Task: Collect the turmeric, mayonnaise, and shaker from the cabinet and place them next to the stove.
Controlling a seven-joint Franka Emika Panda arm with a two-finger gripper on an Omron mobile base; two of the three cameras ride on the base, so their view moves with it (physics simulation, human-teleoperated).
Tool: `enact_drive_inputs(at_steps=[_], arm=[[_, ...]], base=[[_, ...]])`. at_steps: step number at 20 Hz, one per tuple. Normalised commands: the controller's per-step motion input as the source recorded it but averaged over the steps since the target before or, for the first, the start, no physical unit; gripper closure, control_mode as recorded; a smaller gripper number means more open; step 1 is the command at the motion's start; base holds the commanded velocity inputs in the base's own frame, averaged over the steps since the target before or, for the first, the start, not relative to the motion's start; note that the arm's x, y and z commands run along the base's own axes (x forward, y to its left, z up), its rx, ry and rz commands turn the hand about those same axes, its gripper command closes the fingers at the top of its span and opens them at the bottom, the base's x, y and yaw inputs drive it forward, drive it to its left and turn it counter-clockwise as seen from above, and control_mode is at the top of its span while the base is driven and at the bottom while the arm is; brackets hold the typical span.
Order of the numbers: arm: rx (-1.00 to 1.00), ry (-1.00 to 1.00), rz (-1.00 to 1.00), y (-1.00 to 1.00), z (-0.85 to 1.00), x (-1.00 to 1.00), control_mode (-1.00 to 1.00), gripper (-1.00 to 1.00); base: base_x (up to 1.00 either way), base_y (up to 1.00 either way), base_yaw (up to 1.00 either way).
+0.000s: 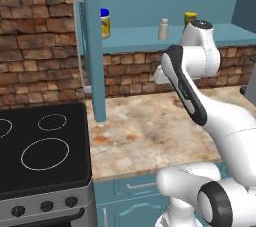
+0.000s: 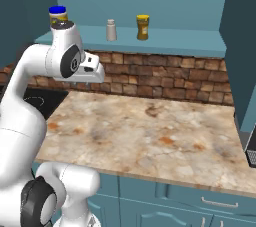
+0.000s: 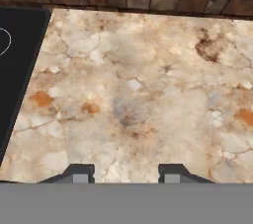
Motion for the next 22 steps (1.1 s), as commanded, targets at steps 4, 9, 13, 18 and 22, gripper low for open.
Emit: enact_drive_inputs(at_steps=[4,9,13,18,22], arm=[[0.01,-0.18,0.00,0.00,0.00,-0.43,-1.00,-1.00],[0.03,-0.59,0.00,-0.10,0.21,-0.53,-1.00,-1.00],[0.03,-0.49,-0.02,-0.35,0.78,-0.09,-1.00,-1.00],[0.01,-0.32,-0.02,-0.17,0.53,0.19,-1.00,-1.00],[0.05,-0.16,0.00,0.01,0.24,0.28,-1.00,-1.00]], base=[[0.00,0.00,0.00],[0.00,0.00,0.00],[0.00,0.00,0.00],[0.00,0.00,0.00],[0.00,0.00,0.00]])
